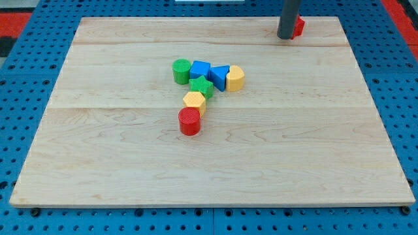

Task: Push the red circle slightly right

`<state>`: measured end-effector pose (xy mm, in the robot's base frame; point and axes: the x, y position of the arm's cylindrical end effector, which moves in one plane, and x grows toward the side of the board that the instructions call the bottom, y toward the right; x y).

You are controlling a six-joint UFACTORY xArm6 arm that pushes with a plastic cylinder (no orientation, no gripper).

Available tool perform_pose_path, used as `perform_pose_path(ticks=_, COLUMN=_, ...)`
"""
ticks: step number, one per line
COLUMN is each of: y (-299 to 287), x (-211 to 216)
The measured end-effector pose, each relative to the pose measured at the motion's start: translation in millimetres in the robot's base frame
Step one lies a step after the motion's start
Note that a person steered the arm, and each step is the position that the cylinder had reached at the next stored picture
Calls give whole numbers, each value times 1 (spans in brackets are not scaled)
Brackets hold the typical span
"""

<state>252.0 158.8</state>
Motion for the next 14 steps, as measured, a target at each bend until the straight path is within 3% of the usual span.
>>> perform_pose_path(ticks=2, y=1, x=-22)
perform_pose_path(ticks=3, y=1, x=-3)
perform_pose_path(ticks=6, y=-2, x=223)
perform_pose_path(ticks=7, y=-54, x=277)
perform_pose_path(ticks=10, y=-318, x=282)
perform_pose_path(ticks=11, y=-355, x=250)
perform_pose_path(ticks=12, y=-343, x=219)
perform_pose_path(ticks=14, y=-275, x=222)
